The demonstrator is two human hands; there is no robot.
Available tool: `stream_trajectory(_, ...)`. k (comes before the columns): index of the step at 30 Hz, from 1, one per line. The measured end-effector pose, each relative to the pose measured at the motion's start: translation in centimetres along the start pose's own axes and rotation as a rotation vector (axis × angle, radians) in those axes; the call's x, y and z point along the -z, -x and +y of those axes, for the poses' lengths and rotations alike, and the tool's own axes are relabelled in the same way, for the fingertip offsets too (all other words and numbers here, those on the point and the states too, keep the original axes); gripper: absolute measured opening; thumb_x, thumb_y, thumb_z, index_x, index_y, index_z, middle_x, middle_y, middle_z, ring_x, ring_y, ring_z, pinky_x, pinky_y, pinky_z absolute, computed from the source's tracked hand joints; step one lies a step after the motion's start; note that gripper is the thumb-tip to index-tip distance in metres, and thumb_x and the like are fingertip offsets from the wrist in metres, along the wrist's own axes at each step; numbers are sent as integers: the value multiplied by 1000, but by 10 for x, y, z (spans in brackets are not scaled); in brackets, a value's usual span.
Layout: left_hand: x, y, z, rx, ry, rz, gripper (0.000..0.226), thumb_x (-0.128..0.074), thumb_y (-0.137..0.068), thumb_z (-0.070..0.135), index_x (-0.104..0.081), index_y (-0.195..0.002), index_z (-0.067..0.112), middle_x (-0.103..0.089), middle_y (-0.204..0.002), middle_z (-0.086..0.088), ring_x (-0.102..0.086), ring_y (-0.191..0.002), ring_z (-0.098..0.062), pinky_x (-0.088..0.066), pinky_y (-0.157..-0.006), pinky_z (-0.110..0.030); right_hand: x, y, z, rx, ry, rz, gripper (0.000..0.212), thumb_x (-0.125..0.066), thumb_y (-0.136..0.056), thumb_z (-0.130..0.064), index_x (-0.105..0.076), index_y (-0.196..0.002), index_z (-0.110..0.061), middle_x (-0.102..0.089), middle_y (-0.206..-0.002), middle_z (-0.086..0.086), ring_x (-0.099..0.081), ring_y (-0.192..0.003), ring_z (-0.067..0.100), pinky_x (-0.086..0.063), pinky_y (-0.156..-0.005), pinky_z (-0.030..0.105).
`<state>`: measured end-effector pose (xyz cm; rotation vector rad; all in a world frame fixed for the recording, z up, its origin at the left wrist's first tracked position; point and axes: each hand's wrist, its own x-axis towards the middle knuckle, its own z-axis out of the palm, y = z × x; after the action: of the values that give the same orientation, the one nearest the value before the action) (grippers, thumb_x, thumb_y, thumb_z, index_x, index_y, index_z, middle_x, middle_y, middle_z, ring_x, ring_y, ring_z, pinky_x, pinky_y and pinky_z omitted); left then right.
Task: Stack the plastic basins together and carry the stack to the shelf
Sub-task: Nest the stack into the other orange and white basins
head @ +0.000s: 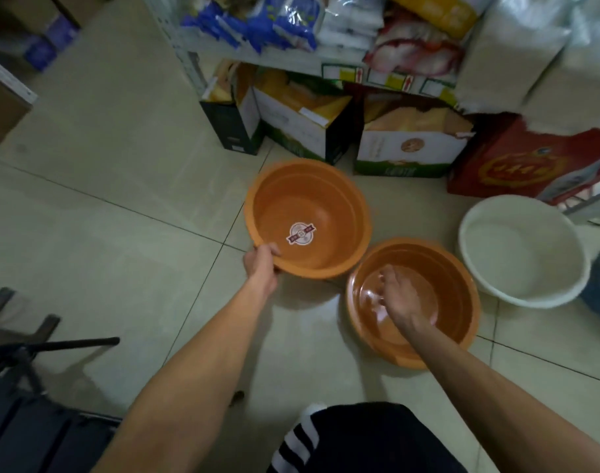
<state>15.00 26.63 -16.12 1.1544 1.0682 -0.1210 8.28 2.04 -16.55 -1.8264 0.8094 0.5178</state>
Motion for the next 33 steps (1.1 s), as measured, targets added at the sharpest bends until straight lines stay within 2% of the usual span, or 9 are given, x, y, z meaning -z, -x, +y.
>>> stream_trajectory(2,1,9,-3,5,-38,-68,19,-51,-63,-11,-63,-69,3,-60,-61,-13,-56,-55,-25,-46,-53,-28,10,-10,4,-73,-230,74,97,-25,-73,-96,-58,-137,-31,-70,-128,0,-63,-123,32,-43,-109,56)
stream_trajectory(5,-15,22,-11,33,-45,-121,22,-49,-58,-13,-62,-69,1,-59,-67,-14,-56,-60,-28,-47,-53,-30,29,0,-10,-90,-388,116,68,-38,-90,-70,-53,-139,-25,-73,-115,3,-71,-105,28,-53,-98,53)
stream_trajectory(9,-41,46,-12,9,-93,-199,20,-50,-57,-10,-60,-70,1,-52,-59,-12,-50,-50,-24,-45,-46,-26,50,14,-18,-45,-222,220,73,-55,-79,-70,-54,-136,-26,-71,-119,-1,-69,-111,29,-51,-99,54)
stream_trajectory(12,-46,62,-16,-4,-187,-302,45,-52,-30,4,-60,-74,-3,-49,-62,-15,-51,-54,-26,-41,-51,-26,64,32,-18,-30,-155,249,65,-60,-86,-59,-49,-141,-24,-68,-128,3,-64,-119,32,-48,-103,50)
stream_trajectory(15,-48,79,-23,40,-311,-368,14,-50,-50,-7,-54,-61,0,-50,-49,-11,-50,-44,-25,-44,-48,-25,79,42,-6,-71,-171,364,56,-58,-97,-34,-39,-148,-19,-61,-137,10,-59,-126,36,-45,-104,48)
stream_trajectory(18,-48,85,-38,-3,-508,-378,16,-49,-63,-14,-56,-60,0,-54,-47,-11,-54,-37,-23,-45,-40,-23,89,48,21,-32,-106,406,54,-59,-94,-33,-44,-145,-22,-62,-137,7,-59,-125,32,-45,-106,47)
stream_trajectory(24,-48,82,-88,-119,-817,-494,29,-62,-69,1,-68,-95,13,-74,-83,-9,-72,-74,-26,-62,-64,-40,102,48,78,-158,-42,414,53,-55,-98,-33,-38,-146,-19,-63,-129,15,-61,-117,38,-50,-101,53)
stream_trajectory(29,-64,17,-149,-281,-1153,-611,53,-74,-66,46,-58,-112,26,-69,-98,3,-74,-89,-21,-64,-71,-36,117,35,104,-252,32,425,43,-47,-102,-31,-36,-141,-16,-62,-121,18,-63,-108,38,-52,-92,51)
stream_trajectory(33,-66,-5,-173,-321,-1223,-643,76,-73,-64,49,-49,-133,32,-64,-120,2,-69,-108,-21,-60,-90,-42,120,25,118,-287,112,367,38,-44,-101,-38,-40,-131,-16,-64,-120,15,-64,-101,32,-56,-91,50)
